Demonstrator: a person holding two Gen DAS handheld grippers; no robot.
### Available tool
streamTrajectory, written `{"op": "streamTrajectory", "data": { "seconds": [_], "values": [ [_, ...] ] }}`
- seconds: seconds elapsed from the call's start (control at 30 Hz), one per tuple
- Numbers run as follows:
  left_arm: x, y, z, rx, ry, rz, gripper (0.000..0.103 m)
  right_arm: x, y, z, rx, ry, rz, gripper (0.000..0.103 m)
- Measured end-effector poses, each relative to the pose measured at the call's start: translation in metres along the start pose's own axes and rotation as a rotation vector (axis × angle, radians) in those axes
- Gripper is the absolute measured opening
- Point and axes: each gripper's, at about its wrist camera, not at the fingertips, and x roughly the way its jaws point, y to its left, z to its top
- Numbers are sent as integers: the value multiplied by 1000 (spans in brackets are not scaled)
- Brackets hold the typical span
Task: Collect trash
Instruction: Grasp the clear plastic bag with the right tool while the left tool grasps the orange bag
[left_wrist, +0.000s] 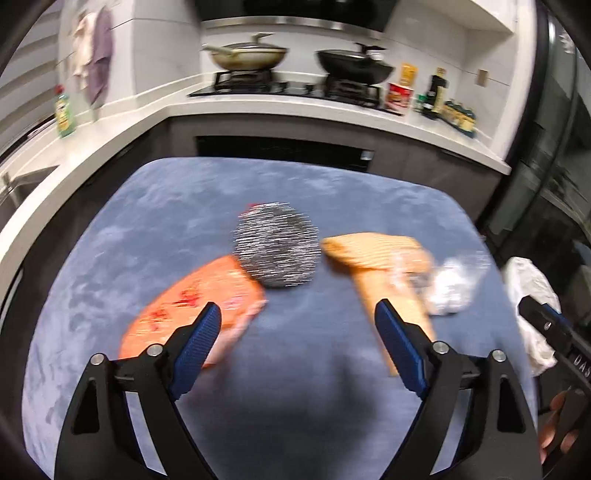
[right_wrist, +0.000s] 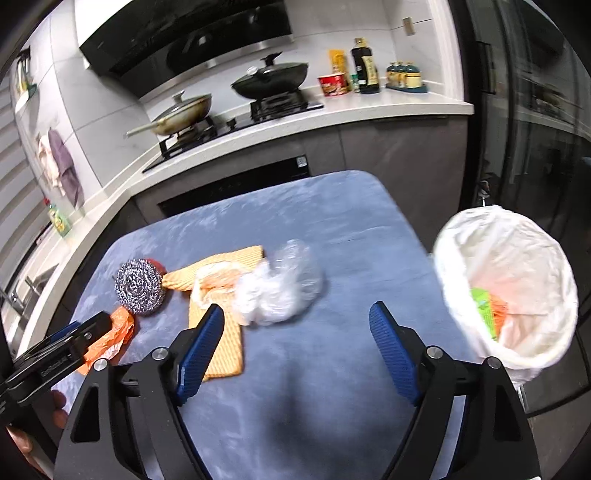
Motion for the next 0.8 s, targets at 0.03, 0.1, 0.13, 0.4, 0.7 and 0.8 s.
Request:
{"op": "streamTrajectory", "data": {
  "seconds": [0.03,0.1,0.13,0.4,0.7,0.8],
  "values": [
    [2,9,-1,-5,-1,10,83,5,5,1,-7,3,2,78],
    [6,24,-4,-15,6,29,85,16,12,2,-14,10,1,79],
    [9,28,-5,-20,9,33,86,22,17,3,-16,14,3,80],
    [28,58,-12,-4,27,67,93,61,31,9,-10,47,-7,83],
    [59,77,-24,1,95,124,94,92,40,11,-30,78,-37,83],
    [65,83,-28,-17,110,117,94,99,41,9,-39,84,-42,83]
  ]
}}
